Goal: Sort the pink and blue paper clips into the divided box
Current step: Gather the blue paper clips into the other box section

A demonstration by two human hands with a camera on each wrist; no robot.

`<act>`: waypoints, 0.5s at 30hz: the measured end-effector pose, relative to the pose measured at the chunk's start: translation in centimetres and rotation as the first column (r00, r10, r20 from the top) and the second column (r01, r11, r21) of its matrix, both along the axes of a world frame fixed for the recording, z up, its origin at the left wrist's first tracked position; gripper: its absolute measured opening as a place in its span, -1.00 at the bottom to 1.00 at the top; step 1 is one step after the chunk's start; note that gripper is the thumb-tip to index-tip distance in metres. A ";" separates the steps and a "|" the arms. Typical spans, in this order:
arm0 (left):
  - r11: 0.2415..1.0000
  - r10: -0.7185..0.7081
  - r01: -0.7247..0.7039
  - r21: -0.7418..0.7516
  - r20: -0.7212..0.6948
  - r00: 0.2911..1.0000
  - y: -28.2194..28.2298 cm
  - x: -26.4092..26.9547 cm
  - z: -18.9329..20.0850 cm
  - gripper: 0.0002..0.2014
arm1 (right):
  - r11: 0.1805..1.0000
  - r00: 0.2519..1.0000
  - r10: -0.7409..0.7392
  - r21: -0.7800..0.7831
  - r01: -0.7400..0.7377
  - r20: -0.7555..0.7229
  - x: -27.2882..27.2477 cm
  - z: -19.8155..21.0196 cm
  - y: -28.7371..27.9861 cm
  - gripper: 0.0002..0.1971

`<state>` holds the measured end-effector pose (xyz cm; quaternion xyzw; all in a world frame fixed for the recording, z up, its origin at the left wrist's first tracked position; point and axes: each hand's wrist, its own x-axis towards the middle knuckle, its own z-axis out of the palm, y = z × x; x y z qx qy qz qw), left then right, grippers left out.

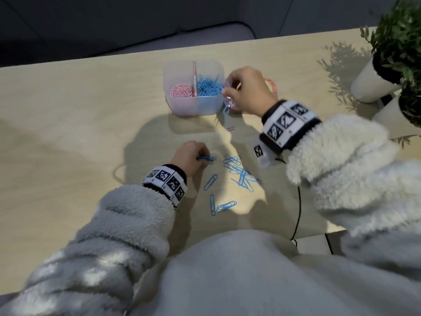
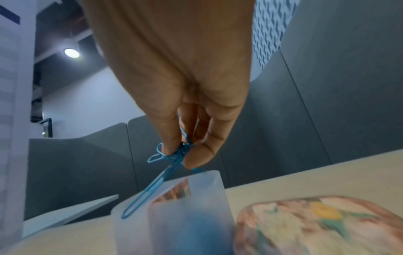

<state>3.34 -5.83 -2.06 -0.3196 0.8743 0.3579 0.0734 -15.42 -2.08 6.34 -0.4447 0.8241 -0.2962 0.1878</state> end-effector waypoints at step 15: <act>0.978 0.188 -0.159 0.133 -0.240 0.953 -3.7 -2.6 3.5 -0.85 | 0.986 0.989 -0.129 0.112 0.120 0.075 -1.8 -0.6 -6.6 -0.79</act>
